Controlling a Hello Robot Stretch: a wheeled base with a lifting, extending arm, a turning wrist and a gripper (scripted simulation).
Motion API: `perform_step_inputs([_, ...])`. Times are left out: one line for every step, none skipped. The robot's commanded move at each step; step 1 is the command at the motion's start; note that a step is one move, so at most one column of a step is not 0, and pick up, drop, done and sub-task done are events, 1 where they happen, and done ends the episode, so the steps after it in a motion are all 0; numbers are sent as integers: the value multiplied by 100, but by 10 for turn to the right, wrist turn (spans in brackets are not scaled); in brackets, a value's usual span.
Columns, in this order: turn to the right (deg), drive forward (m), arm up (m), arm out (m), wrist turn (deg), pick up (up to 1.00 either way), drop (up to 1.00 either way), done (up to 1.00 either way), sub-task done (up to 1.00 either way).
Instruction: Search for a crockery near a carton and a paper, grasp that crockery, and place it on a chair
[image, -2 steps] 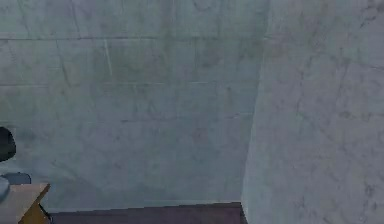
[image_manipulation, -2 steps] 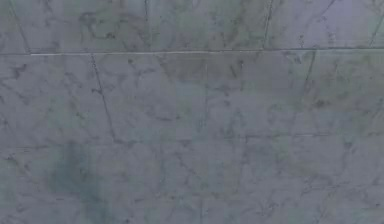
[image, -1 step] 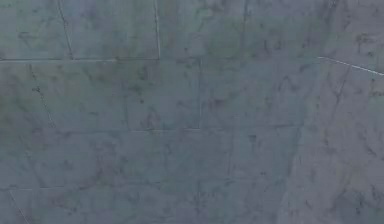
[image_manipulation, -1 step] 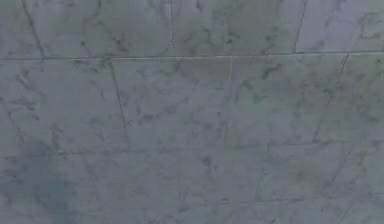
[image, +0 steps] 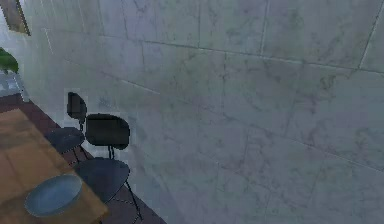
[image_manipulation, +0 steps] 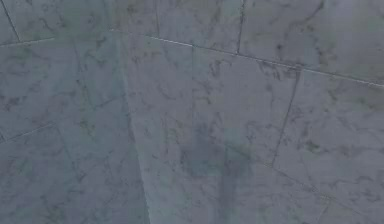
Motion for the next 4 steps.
perform_step_inputs([-120,0,0,0,0,0,0,0,0])
perform_step_inputs([0,10,0,0,0,0,0,0,0])
perform_step_inputs([-450,0,0,0,0,0,0,0,0])
perform_step_inputs([-450,0,0,0,0,0,0,0,0])
